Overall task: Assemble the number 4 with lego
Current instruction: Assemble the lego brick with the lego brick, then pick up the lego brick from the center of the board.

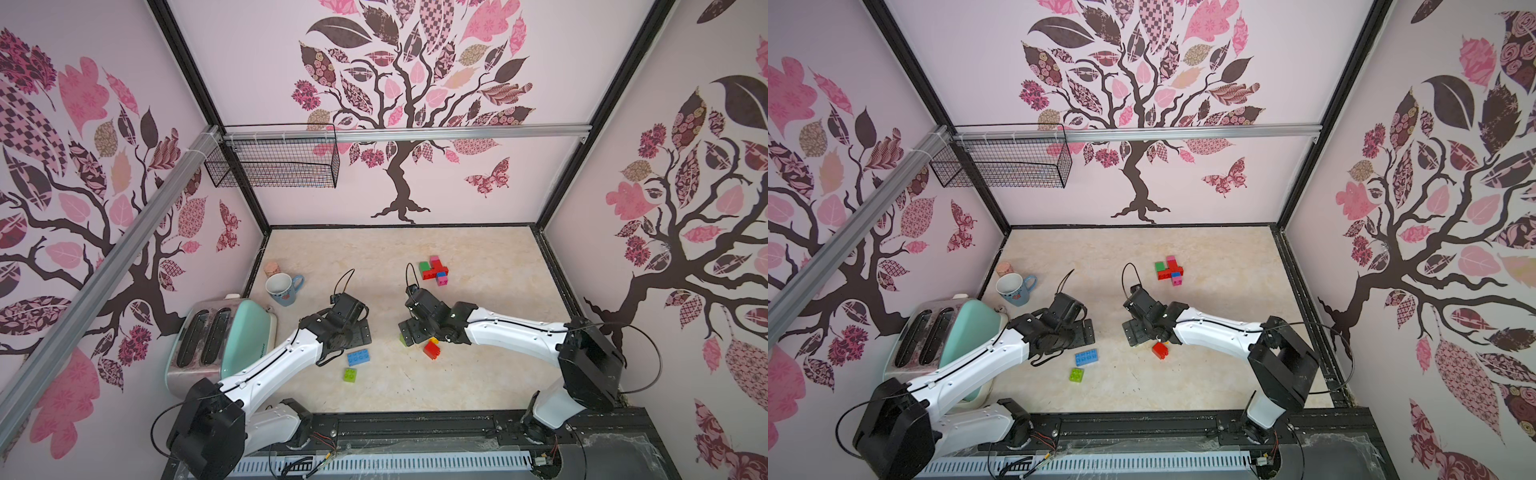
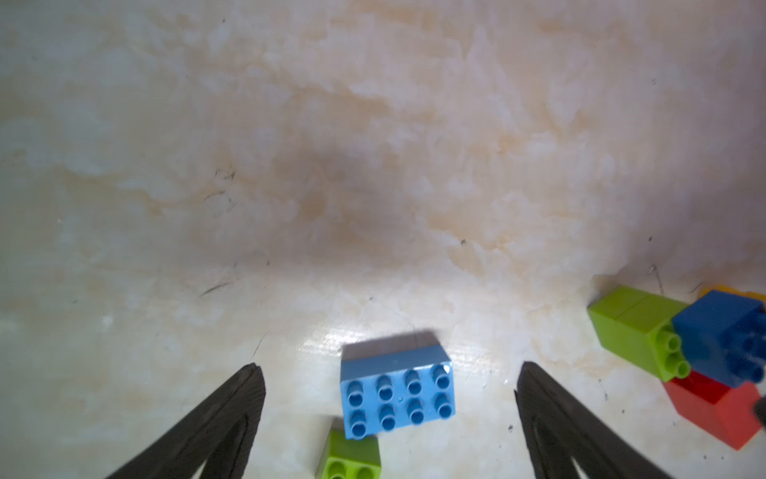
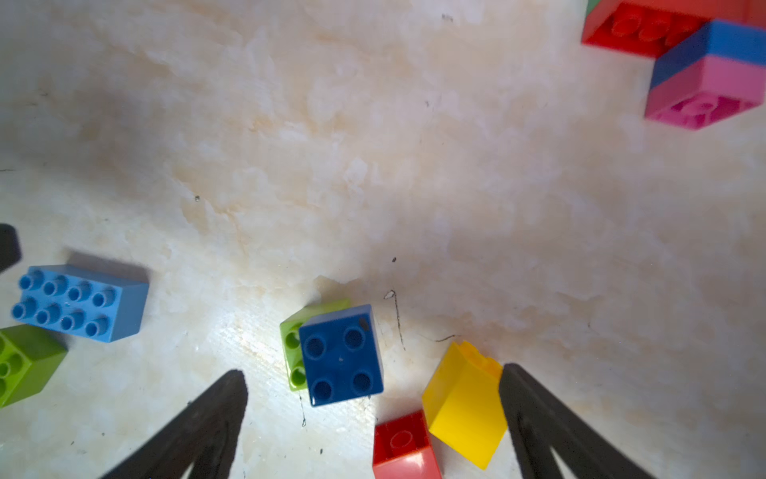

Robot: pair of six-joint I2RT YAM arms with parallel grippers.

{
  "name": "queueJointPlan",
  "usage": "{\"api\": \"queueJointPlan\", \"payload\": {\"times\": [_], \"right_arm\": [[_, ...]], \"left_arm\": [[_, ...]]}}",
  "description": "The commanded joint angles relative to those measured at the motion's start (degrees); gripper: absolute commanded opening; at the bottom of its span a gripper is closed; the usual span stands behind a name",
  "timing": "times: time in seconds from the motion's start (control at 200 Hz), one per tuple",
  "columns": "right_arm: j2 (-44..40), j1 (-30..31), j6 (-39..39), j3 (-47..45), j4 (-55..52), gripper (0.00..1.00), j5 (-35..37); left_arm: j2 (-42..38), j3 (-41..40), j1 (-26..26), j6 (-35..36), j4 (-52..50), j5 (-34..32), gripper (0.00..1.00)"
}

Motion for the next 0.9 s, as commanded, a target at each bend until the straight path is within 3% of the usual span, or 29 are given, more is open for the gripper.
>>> {"api": "queueJointPlan", "payload": {"times": [0.0, 0.3, 0.48, 0.605, 0.775, 0.895], "right_arm": [[-5.32, 0.08, 1.47, -2.99, 5.94, 0.99, 5.33], [-14.42, 0.11, 4.30, -11.88, 13.67, 0.99, 18.58], [-16.15, 0.00, 3.32, -13.72, 15.78, 0.99, 17.88], [-16.53, -0.31, 4.36, -15.14, 17.30, 0.99, 15.95], [-18.18, -0.36, 4.30, -16.90, 19.77, 0.99, 15.13], [-19.87, -0.37, 3.95, -17.88, 20.91, 0.99, 15.80]], "left_arm": [[-2.24, -3.18, -2.84, -4.10, -6.93, 0.60, 0.98], [-5.46, -10.83, -9.82, -7.56, -6.63, 5.60, 0.80], [-1.90, -11.27, -10.50, -5.78, -2.10, 7.45, 0.72], [-0.04, -10.58, -10.81, -3.86, 1.52, 9.25, 0.73], [1.50, -6.56, -10.81, -0.11, -3.01, -3.16, 0.84], [6.89, -5.07, -10.81, 0.57, 1.11, -4.01, 0.88]]}}
